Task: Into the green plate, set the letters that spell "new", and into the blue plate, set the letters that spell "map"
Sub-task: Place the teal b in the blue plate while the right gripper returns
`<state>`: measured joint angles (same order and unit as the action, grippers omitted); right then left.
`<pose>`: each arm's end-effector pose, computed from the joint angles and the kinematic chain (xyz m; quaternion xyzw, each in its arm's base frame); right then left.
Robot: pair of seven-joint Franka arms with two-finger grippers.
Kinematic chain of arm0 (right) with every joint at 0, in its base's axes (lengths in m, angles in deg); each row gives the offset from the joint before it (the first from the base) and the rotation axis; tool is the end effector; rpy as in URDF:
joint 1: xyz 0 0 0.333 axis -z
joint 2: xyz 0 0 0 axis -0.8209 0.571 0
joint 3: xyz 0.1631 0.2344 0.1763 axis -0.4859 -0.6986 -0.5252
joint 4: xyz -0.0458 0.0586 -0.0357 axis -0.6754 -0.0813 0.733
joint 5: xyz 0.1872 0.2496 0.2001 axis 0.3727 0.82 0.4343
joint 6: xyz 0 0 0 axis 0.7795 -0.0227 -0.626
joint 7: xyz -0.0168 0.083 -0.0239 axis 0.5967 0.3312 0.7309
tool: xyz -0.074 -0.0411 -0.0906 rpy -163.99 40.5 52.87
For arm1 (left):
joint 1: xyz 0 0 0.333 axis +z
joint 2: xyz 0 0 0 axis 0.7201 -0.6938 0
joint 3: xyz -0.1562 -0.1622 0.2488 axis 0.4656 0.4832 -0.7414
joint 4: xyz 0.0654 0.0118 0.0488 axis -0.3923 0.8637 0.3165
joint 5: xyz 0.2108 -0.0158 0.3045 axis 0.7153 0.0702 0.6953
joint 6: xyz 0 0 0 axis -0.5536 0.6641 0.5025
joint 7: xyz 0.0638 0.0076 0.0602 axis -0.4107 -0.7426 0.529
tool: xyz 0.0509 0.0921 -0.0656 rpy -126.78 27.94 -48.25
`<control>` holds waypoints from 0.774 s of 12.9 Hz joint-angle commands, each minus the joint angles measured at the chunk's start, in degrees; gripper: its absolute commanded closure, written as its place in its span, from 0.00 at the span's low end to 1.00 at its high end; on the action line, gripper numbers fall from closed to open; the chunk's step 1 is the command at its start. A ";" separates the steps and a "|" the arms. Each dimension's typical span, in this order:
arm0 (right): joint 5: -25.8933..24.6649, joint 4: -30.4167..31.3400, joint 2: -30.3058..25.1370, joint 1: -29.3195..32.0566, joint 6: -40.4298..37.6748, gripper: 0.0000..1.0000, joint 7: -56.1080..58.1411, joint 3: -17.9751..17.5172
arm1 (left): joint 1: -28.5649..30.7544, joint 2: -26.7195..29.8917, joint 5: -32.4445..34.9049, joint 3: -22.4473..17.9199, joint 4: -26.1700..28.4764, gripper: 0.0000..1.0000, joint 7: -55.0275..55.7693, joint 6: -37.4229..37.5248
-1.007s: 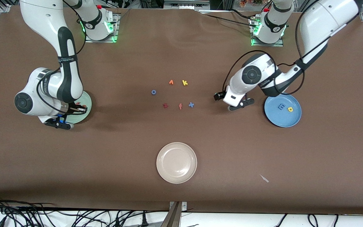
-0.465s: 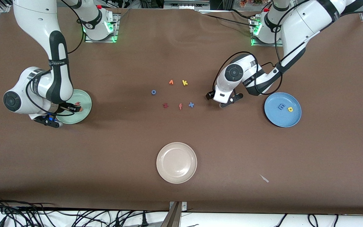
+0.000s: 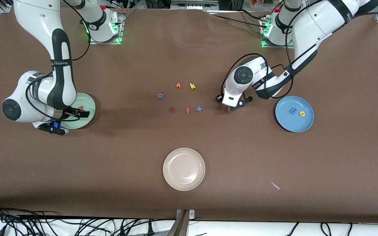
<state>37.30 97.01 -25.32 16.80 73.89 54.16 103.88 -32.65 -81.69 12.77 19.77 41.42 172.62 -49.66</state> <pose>0.5762 0.0043 0.2656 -0.9788 0.1176 0.1668 0.0193 0.4457 -0.3076 0.1828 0.9600 0.2609 -0.1016 0.0007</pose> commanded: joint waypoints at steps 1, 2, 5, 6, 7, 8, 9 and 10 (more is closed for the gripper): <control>0.21 -0.47 -0.13 -0.20 -1.20 0.00 -0.08 -0.03 | -0.06 -0.53 0.99 -0.80 0.44 0.52 0.72 -0.55; 0.21 -0.47 -0.13 -0.64 -1.20 0.00 -0.08 -0.03 | -0.06 -0.62 0.99 -0.80 0.35 0.55 0.72 -0.55; 0.29 -0.38 -0.04 -1.87 -1.20 0.00 -0.16 -0.03 | 0.47 -0.62 1.08 -1.07 0.26 0.55 0.01 -0.46; 0.29 -0.47 -0.04 -2.05 -1.20 0.00 -0.16 0.06 | 0.38 -0.62 1.17 -1.59 0.00 0.55 0.01 -0.55; 0.29 -0.47 -0.21 -2.05 -1.20 0.00 -0.16 0.06 | 0.38 -0.62 1.69 -1.77 -0.09 0.55 0.01 -0.55; 0.29 -0.64 -0.48 -2.14 -1.28 0.00 -0.08 0.15 | 0.47 -0.62 3.00 -2.03 0.00 0.55 0.01 -0.46; 0.29 -1.26 -0.57 -2.23 -1.89 0.00 -0.08 0.24 | 0.38 -1.05 3.10 -2.12 -0.09 0.55 0.01 -0.46; 0.21 -2.04 -0.57 -2.40 -2.94 0.00 -0.16 0.32 | 0.21 -1.23 3.19 -2.30 -0.09 0.55 0.01 -0.46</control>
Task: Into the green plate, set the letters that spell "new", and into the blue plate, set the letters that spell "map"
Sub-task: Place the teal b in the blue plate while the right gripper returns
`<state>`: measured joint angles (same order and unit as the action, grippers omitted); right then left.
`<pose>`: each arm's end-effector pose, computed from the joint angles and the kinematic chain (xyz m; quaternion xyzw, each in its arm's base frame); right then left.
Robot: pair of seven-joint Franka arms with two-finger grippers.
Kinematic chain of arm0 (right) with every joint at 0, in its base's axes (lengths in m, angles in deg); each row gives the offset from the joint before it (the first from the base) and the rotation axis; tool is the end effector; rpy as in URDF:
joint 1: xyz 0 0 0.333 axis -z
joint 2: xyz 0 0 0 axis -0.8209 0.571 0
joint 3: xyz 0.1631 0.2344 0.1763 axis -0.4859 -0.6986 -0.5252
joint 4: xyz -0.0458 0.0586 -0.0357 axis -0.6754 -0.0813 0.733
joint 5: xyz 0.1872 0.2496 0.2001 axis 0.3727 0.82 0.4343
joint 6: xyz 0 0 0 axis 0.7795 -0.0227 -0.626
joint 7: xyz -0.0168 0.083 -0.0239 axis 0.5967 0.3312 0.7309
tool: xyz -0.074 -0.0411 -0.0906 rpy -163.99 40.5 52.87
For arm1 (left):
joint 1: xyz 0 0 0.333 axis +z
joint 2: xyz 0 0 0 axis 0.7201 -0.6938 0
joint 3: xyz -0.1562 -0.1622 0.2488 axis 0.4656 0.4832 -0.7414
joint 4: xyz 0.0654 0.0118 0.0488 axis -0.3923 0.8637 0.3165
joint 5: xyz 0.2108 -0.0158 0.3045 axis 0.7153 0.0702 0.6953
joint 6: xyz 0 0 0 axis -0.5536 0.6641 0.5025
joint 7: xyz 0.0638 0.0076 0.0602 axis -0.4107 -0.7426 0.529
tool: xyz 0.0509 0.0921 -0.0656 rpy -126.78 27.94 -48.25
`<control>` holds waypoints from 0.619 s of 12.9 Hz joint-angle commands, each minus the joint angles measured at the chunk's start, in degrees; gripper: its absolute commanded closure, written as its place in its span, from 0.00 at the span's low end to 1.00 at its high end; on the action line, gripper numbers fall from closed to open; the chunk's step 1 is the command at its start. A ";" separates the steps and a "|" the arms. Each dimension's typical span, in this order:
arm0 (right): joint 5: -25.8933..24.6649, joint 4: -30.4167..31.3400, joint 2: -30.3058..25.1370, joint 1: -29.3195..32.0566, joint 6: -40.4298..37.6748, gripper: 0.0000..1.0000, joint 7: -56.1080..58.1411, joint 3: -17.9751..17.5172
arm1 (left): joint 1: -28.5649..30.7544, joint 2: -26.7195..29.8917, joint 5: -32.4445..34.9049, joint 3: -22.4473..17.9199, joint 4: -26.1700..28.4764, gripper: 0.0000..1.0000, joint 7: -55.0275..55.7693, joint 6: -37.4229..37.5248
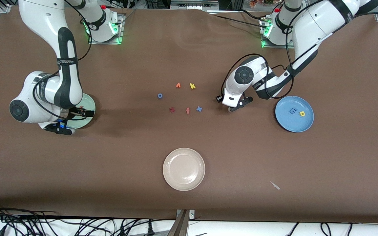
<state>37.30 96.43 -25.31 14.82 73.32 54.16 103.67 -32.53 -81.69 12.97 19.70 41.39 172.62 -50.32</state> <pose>0.5774 0.0280 0.2678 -0.9808 0.0971 0.1682 0.0180 0.4479 -0.3072 0.1835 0.9601 0.2618 -0.0984 0.0057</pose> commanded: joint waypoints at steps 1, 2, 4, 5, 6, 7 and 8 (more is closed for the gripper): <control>0.29 -1.91 -0.57 -1.47 -3.34 0.00 -0.43 1.06 | -0.08 -1.32 2.98 -2.40 -0.06 0.55 0.02 0.19; -0.23 -2.00 -1.18 -1.91 -3.69 0.00 -1.12 1.41 | -0.08 -1.32 2.98 -2.40 -0.06 0.56 0.02 0.11; -4.07 -2.09 -5.30 1.31 -3.61 0.00 -1.75 -1.90 | -0.08 -1.32 2.98 -2.40 -0.15 0.69 0.02 0.19; -7.75 -2.27 -7.67 2.81 -3.61 0.00 -1.83 -4.45 | -0.08 -1.32 2.98 -2.40 -0.15 0.75 0.02 0.19; -10.75 -2.27 -9.69 5.61 -3.52 0.00 -1.83 -7.87 | -0.08 -1.32 2.98 -2.40 -0.15 0.78 0.02 0.19; -13.21 -2.27 -11.80 8.77 -3.52 0.00 -1.83 -11.21 | -0.08 -1.32 2.98 -2.40 -0.15 0.78 0.02 0.19; -15.76 -2.27 -13.91 12.28 -3.70 0.00 -1.75 -14.55 | -0.08 -1.32 2.98 -2.49 -0.15 0.78 0.02 0.19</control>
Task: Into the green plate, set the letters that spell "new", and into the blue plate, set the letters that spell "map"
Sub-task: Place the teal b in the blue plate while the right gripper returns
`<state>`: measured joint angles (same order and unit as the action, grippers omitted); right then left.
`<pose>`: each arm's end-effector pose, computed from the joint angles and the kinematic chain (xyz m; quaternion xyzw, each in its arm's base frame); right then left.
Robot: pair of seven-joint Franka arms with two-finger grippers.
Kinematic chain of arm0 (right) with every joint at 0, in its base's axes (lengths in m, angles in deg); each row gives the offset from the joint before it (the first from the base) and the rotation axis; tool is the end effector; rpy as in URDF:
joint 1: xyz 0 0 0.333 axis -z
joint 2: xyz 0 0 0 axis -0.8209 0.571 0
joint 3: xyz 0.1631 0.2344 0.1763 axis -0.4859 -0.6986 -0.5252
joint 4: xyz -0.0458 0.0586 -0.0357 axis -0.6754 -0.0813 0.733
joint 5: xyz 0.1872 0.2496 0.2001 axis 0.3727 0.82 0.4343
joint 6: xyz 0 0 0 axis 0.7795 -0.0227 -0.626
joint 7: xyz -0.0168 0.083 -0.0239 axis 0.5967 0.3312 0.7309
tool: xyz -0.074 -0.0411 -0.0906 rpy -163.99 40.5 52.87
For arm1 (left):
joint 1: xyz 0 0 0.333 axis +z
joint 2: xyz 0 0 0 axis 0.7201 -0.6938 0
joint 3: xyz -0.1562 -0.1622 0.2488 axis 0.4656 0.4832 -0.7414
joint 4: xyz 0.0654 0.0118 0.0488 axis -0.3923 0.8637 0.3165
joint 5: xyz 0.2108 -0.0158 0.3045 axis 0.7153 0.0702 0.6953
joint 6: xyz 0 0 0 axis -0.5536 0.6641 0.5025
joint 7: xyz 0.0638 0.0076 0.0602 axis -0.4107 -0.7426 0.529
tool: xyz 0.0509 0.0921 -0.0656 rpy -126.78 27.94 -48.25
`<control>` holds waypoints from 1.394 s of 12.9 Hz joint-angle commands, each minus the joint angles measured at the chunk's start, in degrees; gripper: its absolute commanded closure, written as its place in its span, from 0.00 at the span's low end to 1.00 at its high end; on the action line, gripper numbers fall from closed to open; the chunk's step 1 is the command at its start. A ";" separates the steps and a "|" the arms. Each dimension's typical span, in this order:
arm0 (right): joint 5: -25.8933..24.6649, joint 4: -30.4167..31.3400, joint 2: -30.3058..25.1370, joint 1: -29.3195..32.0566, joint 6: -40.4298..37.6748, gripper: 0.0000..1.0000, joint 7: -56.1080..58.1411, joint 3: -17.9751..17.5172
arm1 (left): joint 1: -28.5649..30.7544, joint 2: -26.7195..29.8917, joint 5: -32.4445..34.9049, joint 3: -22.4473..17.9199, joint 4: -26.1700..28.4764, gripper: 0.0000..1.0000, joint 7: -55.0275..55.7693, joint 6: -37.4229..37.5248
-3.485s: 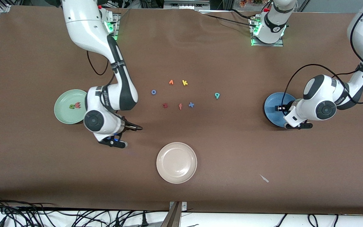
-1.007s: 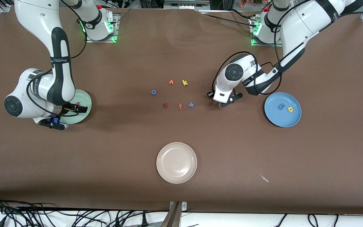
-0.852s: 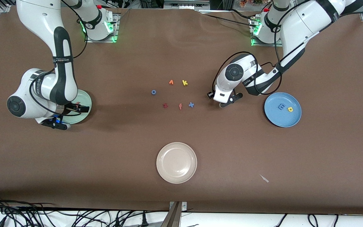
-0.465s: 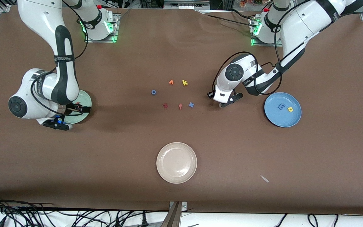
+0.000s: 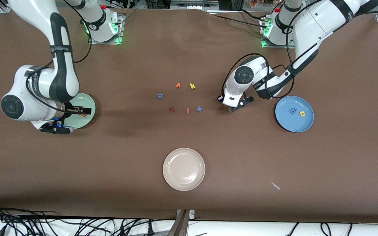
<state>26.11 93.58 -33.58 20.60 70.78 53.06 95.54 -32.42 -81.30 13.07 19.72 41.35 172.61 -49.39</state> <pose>0.5840 0.0366 0.3309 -0.9883 0.0308 0.1491 0.0048 0.4483 -0.3048 0.1850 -0.9604 -0.2613 0.0970 0.0015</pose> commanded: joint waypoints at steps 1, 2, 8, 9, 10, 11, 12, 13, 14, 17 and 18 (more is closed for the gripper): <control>-6.25 0.68 -7.75 10.46 -1.33 0.00 -0.56 -10.54 | -0.20 -1.63 2.88 -2.43 -0.11 0.78 0.03 -0.73; -8.26 0.68 -9.95 15.11 -1.86 0.00 -0.38 -15.10 | -0.20 -1.63 2.88 -2.43 -0.20 0.79 -0.06 -0.55; -16.11 -2.37 -19.99 22.45 -11.50 0.00 0.41 -23.15 | 3.66 0.57 2.53 -1.29 -4.06 0.83 -4.53 4.00; -16.02 -5.88 -19.90 22.54 -16.40 0.00 0.32 -23.15 | 5.15 1.18 1.83 0.02 -5.11 0.83 -7.15 6.98; -16.02 -8.26 -19.99 22.62 -20.80 0.00 0.15 -23.15 | 8.38 1.19 1.83 2.29 -5.99 0.83 -9.44 9.53; -16.02 -9.59 -20.17 22.89 -24.33 0.00 -0.12 -23.06 | 12.59 1.19 1.83 5.01 -6.17 0.83 -11.82 11.47; -15.84 -9.69 -21.04 23.67 -25.15 0.00 -0.47 -23.06 | 17.33 1.19 1.91 7.65 -6.35 0.84 -15.75 13.32; -15.58 -9.69 -21.57 23.94 -24.89 0.00 -0.56 -23.06 | 21.03 1.19 1.91 9.59 -6.44 0.84 -19.71 16.12; -15.49 -9.61 -21.40 24.20 -25.24 0.00 -0.99 -23.06 | 24.29 1.27 2.00 10.92 -6.44 0.84 -23.58 19.54; -14.44 -9.78 -20.96 24.12 -25.24 0.00 -1.00 -22.97 | 30.63 1.45 2.88 11.02 -5.74 0.84 -33.78 22.12; -14.44 -9.69 -20.96 24.12 -25.24 0.00 -1.00 -23.06 | 32.04 1.28 2.97 10.58 -5.65 0.84 -37.03 22.12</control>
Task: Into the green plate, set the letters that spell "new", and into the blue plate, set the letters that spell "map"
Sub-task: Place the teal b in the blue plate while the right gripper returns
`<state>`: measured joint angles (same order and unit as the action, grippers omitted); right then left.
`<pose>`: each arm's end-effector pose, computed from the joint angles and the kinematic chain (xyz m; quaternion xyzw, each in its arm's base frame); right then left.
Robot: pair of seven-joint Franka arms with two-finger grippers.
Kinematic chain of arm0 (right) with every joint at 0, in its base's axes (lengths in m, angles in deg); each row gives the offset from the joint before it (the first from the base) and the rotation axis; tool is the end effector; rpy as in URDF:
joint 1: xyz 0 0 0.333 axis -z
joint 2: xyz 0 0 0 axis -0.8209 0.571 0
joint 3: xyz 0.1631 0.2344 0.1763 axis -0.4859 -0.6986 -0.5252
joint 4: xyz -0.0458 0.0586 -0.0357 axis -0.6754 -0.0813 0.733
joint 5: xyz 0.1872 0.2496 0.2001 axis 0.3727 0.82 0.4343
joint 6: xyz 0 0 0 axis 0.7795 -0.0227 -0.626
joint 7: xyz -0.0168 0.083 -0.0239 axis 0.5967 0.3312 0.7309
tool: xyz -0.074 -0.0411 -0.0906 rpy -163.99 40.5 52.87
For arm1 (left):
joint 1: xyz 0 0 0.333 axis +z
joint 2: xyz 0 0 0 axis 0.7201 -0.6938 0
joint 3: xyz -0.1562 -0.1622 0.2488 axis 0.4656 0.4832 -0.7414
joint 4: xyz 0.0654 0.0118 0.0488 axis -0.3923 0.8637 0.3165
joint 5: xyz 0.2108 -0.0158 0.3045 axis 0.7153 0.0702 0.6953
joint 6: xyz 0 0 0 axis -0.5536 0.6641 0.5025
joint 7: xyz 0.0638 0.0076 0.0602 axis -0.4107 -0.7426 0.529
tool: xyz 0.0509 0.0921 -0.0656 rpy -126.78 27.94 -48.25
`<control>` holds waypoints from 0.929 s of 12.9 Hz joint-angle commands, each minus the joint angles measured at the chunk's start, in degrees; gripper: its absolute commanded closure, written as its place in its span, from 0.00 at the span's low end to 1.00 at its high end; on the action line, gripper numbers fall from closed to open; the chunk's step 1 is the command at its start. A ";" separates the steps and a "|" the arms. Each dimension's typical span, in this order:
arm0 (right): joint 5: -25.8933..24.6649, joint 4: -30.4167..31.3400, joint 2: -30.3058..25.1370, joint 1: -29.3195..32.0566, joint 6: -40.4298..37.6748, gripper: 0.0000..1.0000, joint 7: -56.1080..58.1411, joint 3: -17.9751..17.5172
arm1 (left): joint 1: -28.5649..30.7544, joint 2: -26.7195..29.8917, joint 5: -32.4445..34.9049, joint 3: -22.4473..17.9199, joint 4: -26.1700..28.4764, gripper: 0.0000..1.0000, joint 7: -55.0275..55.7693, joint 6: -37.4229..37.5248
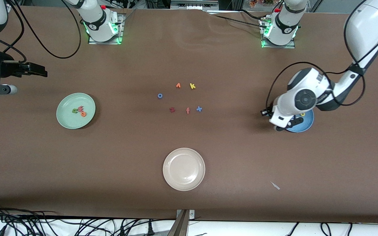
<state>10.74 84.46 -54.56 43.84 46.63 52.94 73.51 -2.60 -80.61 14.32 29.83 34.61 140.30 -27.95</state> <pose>0.5220 -0.0204 0.5438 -0.9895 -0.0128 0.1442 0.0036 0.5424 -0.0861 0.2434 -0.9753 -0.1719 0.1357 0.0274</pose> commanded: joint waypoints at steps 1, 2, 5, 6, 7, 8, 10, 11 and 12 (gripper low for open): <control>1.02 -0.84 0.02 0.88 -1.35 0.00 -0.79 -1.03 | 3.03 0.50 1.72 -0.05 1.10 0.84 -6.76 0.68; 1.11 -0.84 0.02 0.88 -1.09 0.00 -0.87 -1.03 | 3.03 0.41 2.51 -1.10 1.10 0.83 -8.34 0.68; 0.93 -0.93 0.02 0.62 -0.92 0.00 -0.52 -1.03 | 3.03 -1.08 6.72 -3.65 1.18 0.72 -9.59 0.25; 0.85 -0.93 0.02 0.36 -0.92 0.00 -0.78 -1.20 | 3.03 -1.17 6.99 -3.74 1.18 0.65 -9.68 0.24; 0.84 -0.93 0.02 0.35 -0.74 0.00 -0.78 -1.29 | 3.12 -1.17 7.00 -3.83 1.10 0.43 -10.37 0.24; 0.84 -0.93 0.02 0.35 -0.74 0.00 -0.78 -1.29 | 3.12 -1.17 7.00 -3.83 1.10 0.21 -10.55 0.24; 0.93 -0.93 0.02 0.35 -0.74 0.00 -0.87 -1.29 | 3.56 -0.56 6.91 -3.66 0.66 0.00 -10.82 0.33; 0.93 -1.02 0.02 0.35 -0.74 0.00 -0.79 -1.29 | 3.56 -0.12 6.91 -3.22 0.22 0.00 -10.91 0.51; 1.02 -1.02 0.02 0.44 -0.74 0.00 -0.78 -1.21 | 3.73 0.40 6.73 -3.04 -1.18 0.00 -11.34 0.68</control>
<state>10.78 84.43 -54.51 43.79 46.58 52.90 72.64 0.47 -81.71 19.74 25.90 34.97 130.56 -27.97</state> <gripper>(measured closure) 0.000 0.172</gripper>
